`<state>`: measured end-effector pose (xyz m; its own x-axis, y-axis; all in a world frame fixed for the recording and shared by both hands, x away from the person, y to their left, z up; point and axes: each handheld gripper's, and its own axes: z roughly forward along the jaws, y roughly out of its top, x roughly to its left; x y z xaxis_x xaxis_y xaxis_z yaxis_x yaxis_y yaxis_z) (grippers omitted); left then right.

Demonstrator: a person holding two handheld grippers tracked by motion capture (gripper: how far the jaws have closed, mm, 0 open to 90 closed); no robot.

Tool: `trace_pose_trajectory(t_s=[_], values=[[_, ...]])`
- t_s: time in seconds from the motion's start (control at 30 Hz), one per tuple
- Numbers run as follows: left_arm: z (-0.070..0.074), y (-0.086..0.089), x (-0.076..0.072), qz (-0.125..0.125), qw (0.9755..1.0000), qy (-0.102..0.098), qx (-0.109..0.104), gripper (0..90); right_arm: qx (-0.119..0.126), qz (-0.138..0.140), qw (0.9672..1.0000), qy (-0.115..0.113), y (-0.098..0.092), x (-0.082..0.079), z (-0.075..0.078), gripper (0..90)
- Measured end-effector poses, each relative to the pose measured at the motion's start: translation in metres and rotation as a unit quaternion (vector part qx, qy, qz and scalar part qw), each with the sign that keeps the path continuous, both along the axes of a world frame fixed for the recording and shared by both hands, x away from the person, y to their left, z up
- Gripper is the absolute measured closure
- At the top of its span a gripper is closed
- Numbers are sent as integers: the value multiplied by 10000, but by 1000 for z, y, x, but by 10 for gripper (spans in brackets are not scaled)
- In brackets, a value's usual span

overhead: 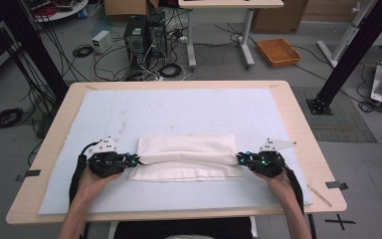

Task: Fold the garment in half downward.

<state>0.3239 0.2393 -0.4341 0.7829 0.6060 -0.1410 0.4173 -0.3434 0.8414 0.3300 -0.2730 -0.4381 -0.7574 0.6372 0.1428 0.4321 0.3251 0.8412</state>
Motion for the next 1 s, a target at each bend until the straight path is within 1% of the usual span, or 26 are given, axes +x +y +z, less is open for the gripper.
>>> trace_pose_trajectory(t_s=[0.07,0.13,0.17,0.23,0.27,0.3,0.37,0.4,0.43,0.5,0.53,0.57,0.6,0.63,0.67,0.7,0.77,0.8,0.87,0.9,0.97,1.0], values=[[-2,1,-2,-53,10000,39,-18,822,-12,-19,10000,20,0,-2,0,824],[-5,2,-4,-80,9999,61,-41,822,-52,-20,10000,-38,-1,-5,0,825],[-6,3,-6,-113,9999,62,-47,822,-59,-32,10000,-3,-2,-8,0,825],[-7,3,-9,-146,9999,33,-80,822,-68,-29,10000,-19,-3,-9,-1,826],[-7,4,-10,-180,9998,31,-99,822,-92,-22,10000,21,-4,-10,-1,826],[-8,5,-11,-215,9997,42,-119,822,-182,-21,9998,-10,-4,-12,-3,826],[-8,5,-13,-271,9996,79,-89,822,-198,-4,9998,-12,-4,-14,-3,826],[-8,5,-14,-312,9995,61,-71,822,-198,12,9998,-44,-4,-16,-4,826],[-8,5,-16,-343,9993,70,-102,821,-192,13,9998,-70,-5,-17,-4,826],[-9,6,-18,-397,9991,79,-129,822,-91,4,9999,-108,-8,-21,-4,826],[-9,6,-19,-432,9989,83,-131,822,-91,4,9999,-108,-8,-21,-4,826],[-10,7,-20,-440,9989,92,-125,822,-16,13,9999,-106,-9,-22,-4,825],[-10,7,-20,-444,9989,102,-114,822,50,43,9999,-79,-10,-22,-6,825],[-11,8,-21,-444,9989,118,-134,822,174,40,9998,-10,-14,-23,-11,826],[-11,8,-21,-444,9989,118,-134,822,174,40,9998,-10,-14,-23,-11,826],[-13,9,-22,-444,9989,149,-89,822,245,71,9997,34,-16,-24,-11,826],[-14,9,-21,-456,9988,187,-80,821,188,112,9998,27,-16,-24,-10,825],[-14,9,-22,-485,9986,217,-60,820,171,146,9997,92,-16,-25,-11,825],[-15,8,-23,-508,9984,246,-69,817,109,219,9996,147,-15,-27,-11,825],[-15,8,-23,-525,9983,238,-44,817,109,219,9996,147,-15,-27,-11,825],[-15,8,-23,-529,9982,271,-58,816,16,245,9996,168,-15,-28,-11,824],[-15,9,-24,-560,9980,286,-30,815,-16,275,9995,183,-15,-29,-12,823]])
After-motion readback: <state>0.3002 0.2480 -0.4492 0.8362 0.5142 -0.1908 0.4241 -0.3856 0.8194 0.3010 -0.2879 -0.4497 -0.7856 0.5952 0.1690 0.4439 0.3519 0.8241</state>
